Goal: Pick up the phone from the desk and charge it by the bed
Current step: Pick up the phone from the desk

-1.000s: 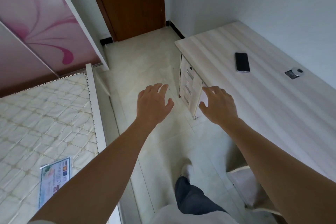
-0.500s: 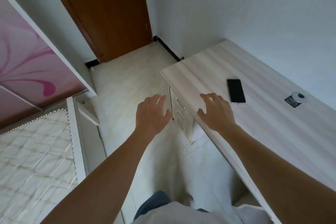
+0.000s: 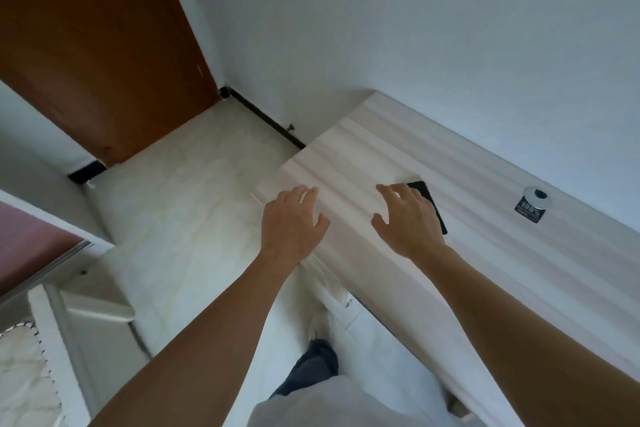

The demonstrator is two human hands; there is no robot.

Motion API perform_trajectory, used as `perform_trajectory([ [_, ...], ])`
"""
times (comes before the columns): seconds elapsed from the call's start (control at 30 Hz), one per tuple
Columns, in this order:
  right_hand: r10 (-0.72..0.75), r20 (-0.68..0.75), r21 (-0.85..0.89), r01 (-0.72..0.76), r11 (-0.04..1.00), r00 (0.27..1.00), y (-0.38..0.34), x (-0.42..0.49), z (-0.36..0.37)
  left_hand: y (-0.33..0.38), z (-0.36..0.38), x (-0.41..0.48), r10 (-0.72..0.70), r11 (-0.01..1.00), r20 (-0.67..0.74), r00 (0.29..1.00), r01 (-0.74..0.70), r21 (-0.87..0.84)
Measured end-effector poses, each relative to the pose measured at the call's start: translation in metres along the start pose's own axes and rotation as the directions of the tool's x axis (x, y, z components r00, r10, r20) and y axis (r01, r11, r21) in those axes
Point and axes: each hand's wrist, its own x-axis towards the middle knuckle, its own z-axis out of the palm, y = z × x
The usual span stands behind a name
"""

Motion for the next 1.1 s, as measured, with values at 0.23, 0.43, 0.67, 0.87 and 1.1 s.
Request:
perform_trajectory([
  [0.23,0.228,-0.036,0.029,-0.227,0.974,0.973,0.019,0.055,0.001,0.002,0.019,0.107,0.185,0.982,0.089,0.979,-0.180,-0.059],
  [0.43,0.447,-0.037,0.053,-0.445,0.894,0.894,0.057,0.044,0.004,0.039,0.046,0.152,0.343,0.936,0.152,0.927,-0.324,-0.134],
  [0.67,0.603,-0.023,0.068,-0.601,0.796,0.797,0.103,0.003,0.019,0.084,0.077,0.163,0.431,0.900,0.241,0.870,-0.393,-0.189],
  [0.87,0.648,0.021,0.087,-0.647,0.758,0.761,0.132,-0.017,0.037,0.115,0.101,0.156,0.359,0.927,0.348,0.866,-0.287,-0.244],
  [1.1,0.627,0.132,0.087,-0.639,0.765,0.768,0.174,-0.025,0.070,0.151,0.139,0.149,0.163,0.977,0.460,0.873,-0.079,-0.196],
])
